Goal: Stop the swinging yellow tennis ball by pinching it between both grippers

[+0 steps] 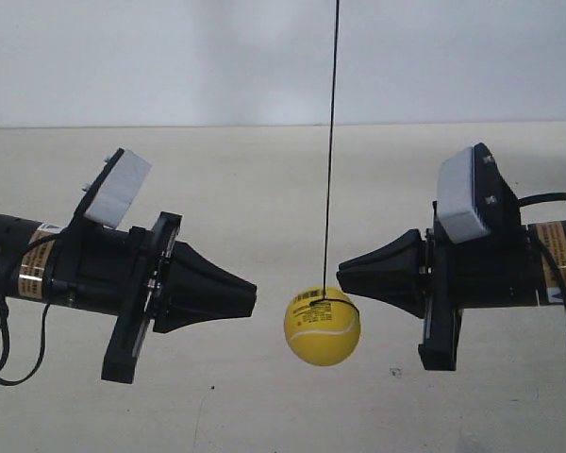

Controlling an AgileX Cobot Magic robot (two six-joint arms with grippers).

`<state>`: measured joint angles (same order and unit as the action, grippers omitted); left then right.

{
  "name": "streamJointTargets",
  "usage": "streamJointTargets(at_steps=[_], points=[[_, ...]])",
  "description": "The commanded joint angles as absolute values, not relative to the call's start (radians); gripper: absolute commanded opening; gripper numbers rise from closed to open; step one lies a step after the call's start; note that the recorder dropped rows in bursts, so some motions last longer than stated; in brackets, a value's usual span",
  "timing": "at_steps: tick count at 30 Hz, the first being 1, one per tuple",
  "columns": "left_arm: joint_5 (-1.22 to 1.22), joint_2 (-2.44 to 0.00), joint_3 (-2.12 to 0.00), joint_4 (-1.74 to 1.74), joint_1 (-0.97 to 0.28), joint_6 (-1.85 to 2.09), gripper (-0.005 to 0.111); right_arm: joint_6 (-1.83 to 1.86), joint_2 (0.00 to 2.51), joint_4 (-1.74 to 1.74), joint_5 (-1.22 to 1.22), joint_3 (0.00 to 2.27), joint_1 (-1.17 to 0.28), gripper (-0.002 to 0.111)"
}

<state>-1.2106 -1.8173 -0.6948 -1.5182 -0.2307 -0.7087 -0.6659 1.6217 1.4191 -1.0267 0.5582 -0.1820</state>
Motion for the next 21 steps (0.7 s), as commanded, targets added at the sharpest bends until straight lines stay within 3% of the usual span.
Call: streamJointTargets(at_steps=[1,21], points=[[-1.221,-1.809,-0.698,-1.545,-0.219,-0.743,0.005,-0.659,1.615,1.412,-1.016,0.560,-0.178,0.000],[-1.221,-1.809,-0.698,-1.582,-0.219,-0.751,0.005,-0.695,1.615,1.457,-1.012,0.560,-0.178,0.000]])
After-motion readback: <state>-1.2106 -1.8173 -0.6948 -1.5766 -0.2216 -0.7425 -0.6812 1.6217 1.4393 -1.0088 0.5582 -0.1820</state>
